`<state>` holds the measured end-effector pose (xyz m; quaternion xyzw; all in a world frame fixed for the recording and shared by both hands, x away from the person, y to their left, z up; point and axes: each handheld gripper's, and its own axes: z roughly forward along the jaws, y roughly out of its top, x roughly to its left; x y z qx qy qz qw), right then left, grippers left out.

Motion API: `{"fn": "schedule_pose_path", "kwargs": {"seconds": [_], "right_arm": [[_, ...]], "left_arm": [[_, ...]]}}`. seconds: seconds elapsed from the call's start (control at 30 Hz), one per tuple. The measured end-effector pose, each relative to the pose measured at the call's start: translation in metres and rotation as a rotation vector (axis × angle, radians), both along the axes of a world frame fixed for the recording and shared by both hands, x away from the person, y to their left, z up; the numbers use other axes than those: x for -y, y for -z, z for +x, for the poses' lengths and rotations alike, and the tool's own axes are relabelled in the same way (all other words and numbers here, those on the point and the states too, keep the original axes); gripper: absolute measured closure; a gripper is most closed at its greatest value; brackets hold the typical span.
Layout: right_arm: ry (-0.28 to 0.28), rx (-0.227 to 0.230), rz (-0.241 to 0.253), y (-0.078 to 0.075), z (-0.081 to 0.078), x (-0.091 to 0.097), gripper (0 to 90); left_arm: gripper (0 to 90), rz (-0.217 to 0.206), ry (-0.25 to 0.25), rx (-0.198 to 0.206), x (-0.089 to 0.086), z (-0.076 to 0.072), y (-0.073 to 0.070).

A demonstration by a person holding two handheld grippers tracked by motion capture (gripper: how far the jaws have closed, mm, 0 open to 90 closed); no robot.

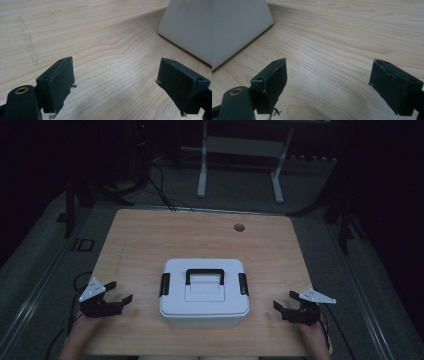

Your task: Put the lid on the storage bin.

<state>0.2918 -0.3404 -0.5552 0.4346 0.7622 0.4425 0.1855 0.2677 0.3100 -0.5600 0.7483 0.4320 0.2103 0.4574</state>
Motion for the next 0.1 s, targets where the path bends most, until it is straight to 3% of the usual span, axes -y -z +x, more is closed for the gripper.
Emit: {"fn": "schedule_pose_path", "kwargs": {"seconds": [0.1], "right_arm": [[0.003, 0.0, -0.003, 0.0, -0.0001, -0.0003, 14.2]], "left_arm": [[14.2, -0.004, -0.004, 0.002, -0.0007, -0.0001, 0.0001]]}}
